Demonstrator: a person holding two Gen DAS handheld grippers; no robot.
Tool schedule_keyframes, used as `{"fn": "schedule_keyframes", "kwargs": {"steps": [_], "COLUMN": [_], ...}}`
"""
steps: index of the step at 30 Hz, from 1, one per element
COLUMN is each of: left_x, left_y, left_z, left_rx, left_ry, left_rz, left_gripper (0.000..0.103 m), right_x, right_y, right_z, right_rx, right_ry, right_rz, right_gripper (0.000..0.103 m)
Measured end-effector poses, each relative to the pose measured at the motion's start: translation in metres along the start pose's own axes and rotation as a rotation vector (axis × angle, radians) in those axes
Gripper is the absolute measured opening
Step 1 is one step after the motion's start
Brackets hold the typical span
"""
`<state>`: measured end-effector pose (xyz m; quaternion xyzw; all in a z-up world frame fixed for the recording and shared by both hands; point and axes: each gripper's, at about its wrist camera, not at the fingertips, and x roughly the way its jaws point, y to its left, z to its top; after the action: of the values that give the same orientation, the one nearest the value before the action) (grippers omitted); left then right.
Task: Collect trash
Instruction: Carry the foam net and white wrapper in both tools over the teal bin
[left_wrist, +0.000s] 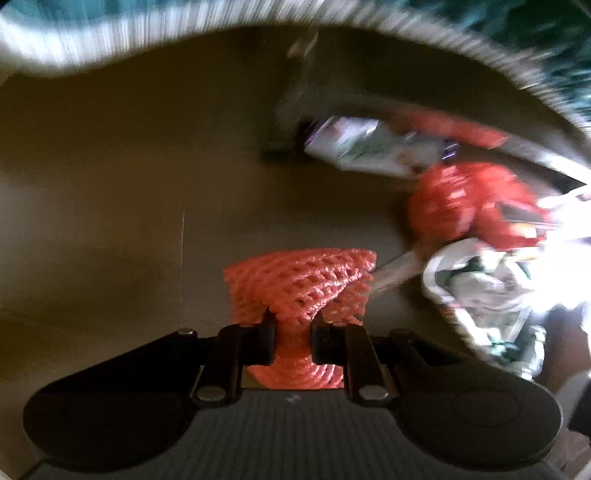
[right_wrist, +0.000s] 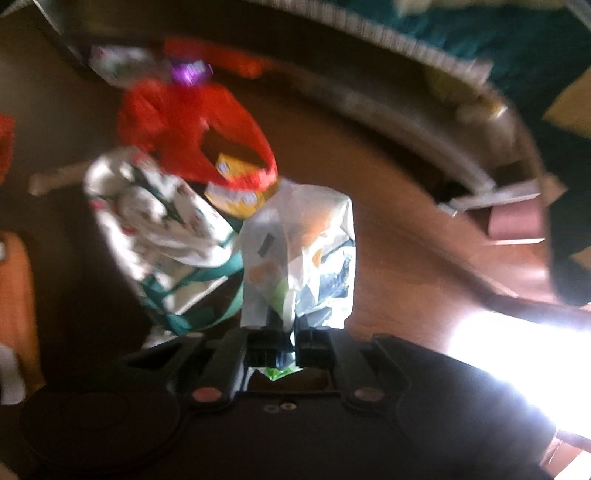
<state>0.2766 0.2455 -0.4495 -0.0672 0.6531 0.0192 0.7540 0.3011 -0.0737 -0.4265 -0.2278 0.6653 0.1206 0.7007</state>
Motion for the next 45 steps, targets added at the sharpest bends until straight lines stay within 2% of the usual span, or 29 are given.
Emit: {"fn": "schedule_keyframes", "kwargs": {"steps": [4, 8, 12, 16, 25, 35, 45], "left_x": [-0.063, -0.126, -0.196, -0.259, -0.372, -0.477, -0.554], "left_y": [-0.024, -0.059, -0.095, -0.137, -0.258, -0.420, -0.587], "left_z": [0.013, 0.032, 0.045, 0.045, 0.024, 0.008, 0.007], "left_rx": [0.078, 0.180, 0.233, 0.277, 0.378, 0.526, 0.688], "left_ry": [-0.098, -0.231, -0.333, -0.417, -0.526, -0.616, -0.713], "left_rz": [-0.019, -0.008, -0.032, -0.050, -0.104, -0.241, -0.389], "left_gripper": [0.016, 0.016, 0.016, 0.016, 0.017, 0.017, 0.017], "right_x": [-0.066, -0.126, -0.188, -0.254, -0.375, -0.476, -0.532], "right_y": [-0.008, -0.022, -0.040, -0.067, -0.129, -0.227, -0.340], "right_z": [-0.003, -0.015, -0.035, -0.066, -0.142, -0.219, -0.283], "right_rx": [0.019, 0.050, 0.079, 0.113, 0.231, 0.361, 0.558], "right_ry": [-0.099, -0.213, -0.307, -0.406, -0.584, -0.751, -0.859], "right_rz": [0.031, 0.046, 0.042, 0.029, 0.008, -0.021, -0.208], "right_gripper": [0.004, 0.004, 0.004, 0.004, 0.004, 0.004, 0.004]}}
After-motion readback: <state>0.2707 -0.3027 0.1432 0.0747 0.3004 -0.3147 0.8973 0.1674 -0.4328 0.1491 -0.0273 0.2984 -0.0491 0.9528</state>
